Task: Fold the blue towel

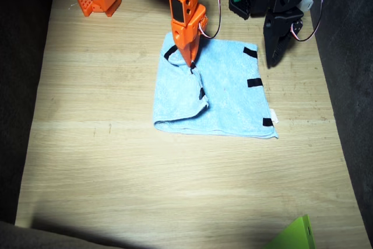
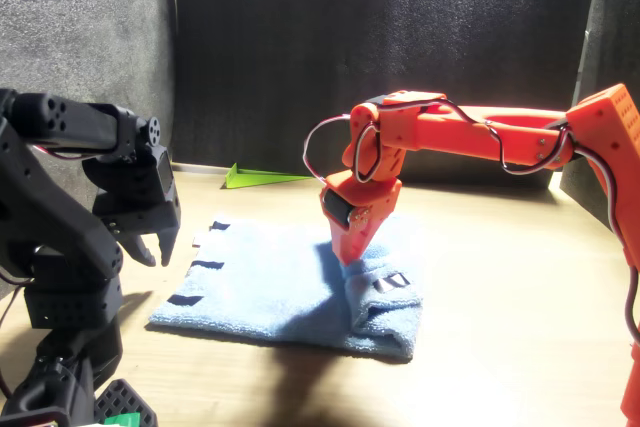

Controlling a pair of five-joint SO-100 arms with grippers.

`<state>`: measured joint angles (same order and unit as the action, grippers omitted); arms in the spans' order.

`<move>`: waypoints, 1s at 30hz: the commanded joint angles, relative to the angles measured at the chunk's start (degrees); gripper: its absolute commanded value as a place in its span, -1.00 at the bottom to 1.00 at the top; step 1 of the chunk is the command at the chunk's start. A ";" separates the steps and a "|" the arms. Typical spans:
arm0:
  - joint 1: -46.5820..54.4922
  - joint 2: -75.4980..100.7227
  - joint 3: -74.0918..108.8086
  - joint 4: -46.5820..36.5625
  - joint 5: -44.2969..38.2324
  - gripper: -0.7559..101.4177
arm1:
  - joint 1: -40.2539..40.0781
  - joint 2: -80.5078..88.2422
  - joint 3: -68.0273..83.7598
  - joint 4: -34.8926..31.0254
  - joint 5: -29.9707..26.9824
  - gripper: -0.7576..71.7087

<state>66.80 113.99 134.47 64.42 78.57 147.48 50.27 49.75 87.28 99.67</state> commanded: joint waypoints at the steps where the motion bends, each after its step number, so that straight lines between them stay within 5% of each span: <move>1: 0.88 0.97 -0.79 0.44 0.62 -0.81 | 3.25 1.49 -1.67 -0.44 -1.93 -0.58; 3: 0.88 0.97 -0.70 0.44 0.53 -0.77 | 4.13 2.55 -1.67 -0.18 -5.10 -0.22; 5: 0.88 1.32 -0.53 0.44 0.35 -0.72 | 4.57 4.13 -1.93 0.00 -7.65 -0.08; 13: 0.79 2.99 0.62 0.26 0.35 -0.58 | 1.49 2.72 -14.85 7.91 -14.15 -0.08; 19: 0.79 2.81 0.62 0.26 0.26 -0.55 | -3.08 -11.51 -53.26 23.64 -17.58 -0.22; 22: 0.88 2.72 0.44 0.26 0.18 -0.54 | -4.57 -8.88 -57.30 23.99 -19.34 -0.24; 30: -0.62 5.45 0.18 0.79 -0.53 -0.38 | -18.46 3.96 -48.96 24.08 -5.54 -0.21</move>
<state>66.71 116.46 135.18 64.78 78.22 133.59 46.23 -2.02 110.57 89.03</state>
